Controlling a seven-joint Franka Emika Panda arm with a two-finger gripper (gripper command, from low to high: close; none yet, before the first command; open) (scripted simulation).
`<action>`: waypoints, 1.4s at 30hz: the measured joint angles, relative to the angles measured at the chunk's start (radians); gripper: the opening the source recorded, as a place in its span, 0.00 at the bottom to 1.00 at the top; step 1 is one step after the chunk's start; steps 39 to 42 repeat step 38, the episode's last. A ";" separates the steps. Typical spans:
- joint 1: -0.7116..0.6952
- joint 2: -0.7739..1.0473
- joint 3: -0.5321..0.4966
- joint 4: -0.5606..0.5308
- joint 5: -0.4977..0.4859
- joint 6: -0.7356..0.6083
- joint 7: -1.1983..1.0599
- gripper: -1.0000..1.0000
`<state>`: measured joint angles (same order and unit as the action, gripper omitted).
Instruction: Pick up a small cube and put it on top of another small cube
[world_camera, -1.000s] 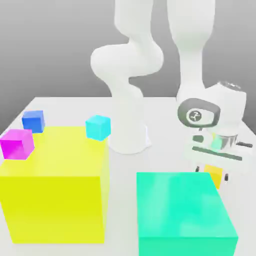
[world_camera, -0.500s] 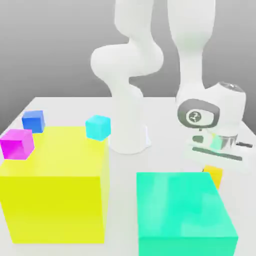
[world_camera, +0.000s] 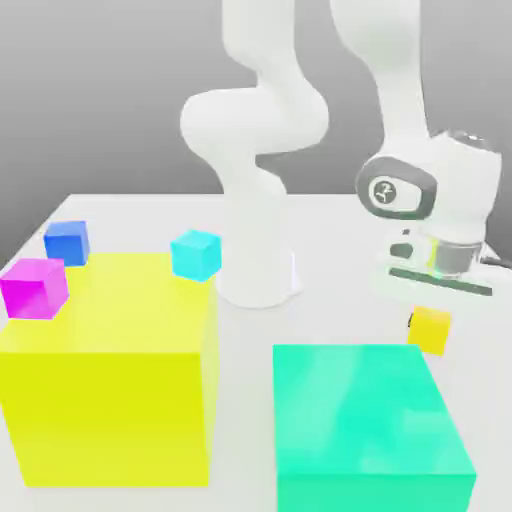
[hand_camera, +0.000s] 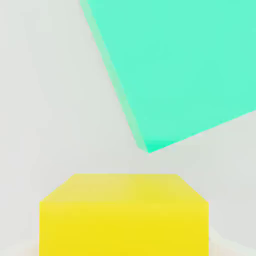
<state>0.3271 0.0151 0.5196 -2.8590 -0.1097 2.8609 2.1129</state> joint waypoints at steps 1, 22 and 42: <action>0.016 -0.018 0.002 -0.006 0.069 -0.003 -0.050 0.00; -0.438 -0.239 -0.531 0.362 0.097 -0.581 -0.920 0.00; -0.644 -0.265 -0.785 0.434 0.038 -0.678 -1.263 1.00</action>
